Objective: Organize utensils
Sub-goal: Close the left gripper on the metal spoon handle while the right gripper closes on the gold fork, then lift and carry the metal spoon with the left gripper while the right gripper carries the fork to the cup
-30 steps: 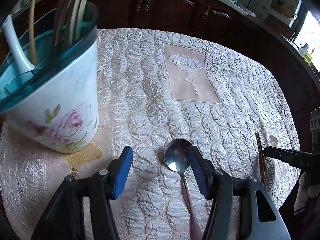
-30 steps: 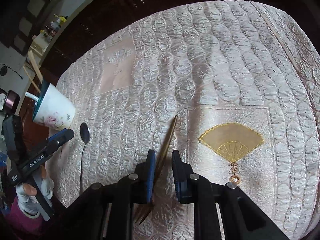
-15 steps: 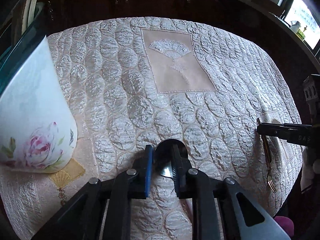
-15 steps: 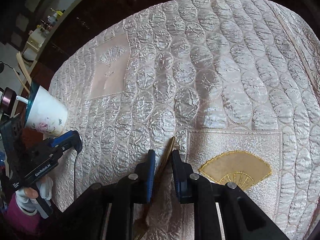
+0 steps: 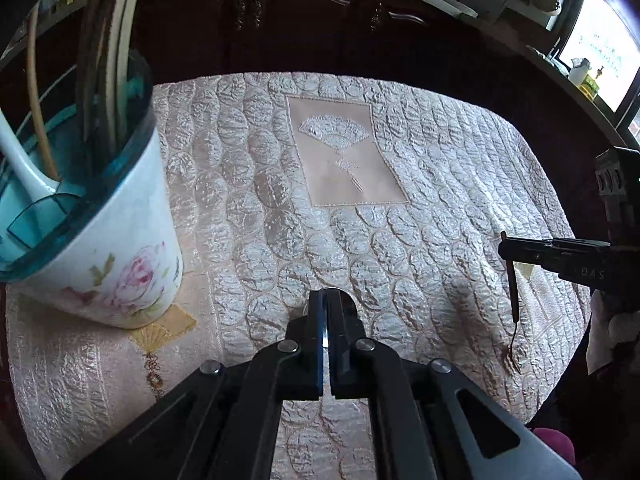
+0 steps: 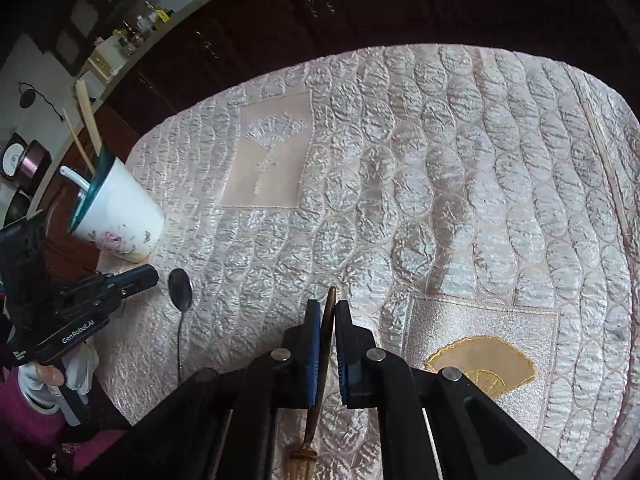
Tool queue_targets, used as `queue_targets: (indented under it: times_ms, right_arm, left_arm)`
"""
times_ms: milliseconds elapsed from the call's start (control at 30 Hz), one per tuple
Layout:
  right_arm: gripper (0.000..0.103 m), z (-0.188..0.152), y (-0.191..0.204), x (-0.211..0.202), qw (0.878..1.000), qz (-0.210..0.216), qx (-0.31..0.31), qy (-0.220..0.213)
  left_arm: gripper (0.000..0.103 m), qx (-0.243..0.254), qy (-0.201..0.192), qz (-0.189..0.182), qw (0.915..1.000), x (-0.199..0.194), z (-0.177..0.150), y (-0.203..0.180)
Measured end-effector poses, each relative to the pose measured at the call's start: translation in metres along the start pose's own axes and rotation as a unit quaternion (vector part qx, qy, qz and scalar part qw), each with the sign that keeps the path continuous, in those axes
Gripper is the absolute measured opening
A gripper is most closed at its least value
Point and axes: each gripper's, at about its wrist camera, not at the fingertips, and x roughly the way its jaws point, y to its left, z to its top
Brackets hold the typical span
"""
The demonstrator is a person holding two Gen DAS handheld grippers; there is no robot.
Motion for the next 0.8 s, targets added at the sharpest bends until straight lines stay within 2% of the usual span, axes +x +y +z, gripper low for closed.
queue_targets:
  times_ms: [167,367,533,633,667,700,767,800]
  right_arm:
    - [0.008,0.003,0.016,-0.024,0.999,0.009,-0.021,-0.024]
    - [0.008,0.000,0.009,-0.037,0.999,0.012,-0.018,-0.034]
    - [0.008,-0.002,0.007,-0.039,0.999,0.012,-0.013,-0.035]
    - [0.008,-0.004,0.008,-0.041,0.999,0.010,-0.013,-0.035]
    - [0.008,-0.005,0.008,-0.042,0.999,0.010,-0.013,-0.035]
    - [0.008,-0.005,0.007,-0.043,0.999,0.009,-0.012,-0.035]
    - [0.008,-0.005,0.005,-0.044,0.999,0.008,-0.012,-0.035]
    - [0.008,-0.005,0.005,-0.044,0.999,0.008,-0.011,-0.035]
  left_arm:
    - [0.001,0.004,-0.010,0.006,0.9999,-0.013,-0.005,0.000]
    - [0.003,-0.027,0.017,-0.001,0.9995,0.008,-0.010,0.011]
    - [0.013,-0.029,0.043,-0.001,0.9987,0.037,-0.007,0.015]
    - [0.019,-0.029,0.050,-0.019,0.9981,0.048,-0.004,0.013]
    - [0.026,-0.023,0.052,-0.027,0.9980,0.050,-0.004,0.010]
    - [0.029,-0.018,0.054,-0.029,0.9980,0.053,-0.002,0.006]
    - [0.029,-0.004,0.053,-0.017,0.9984,0.056,-0.003,-0.001]
    - [0.018,0.002,0.051,-0.012,0.9986,0.056,-0.004,-0.003]
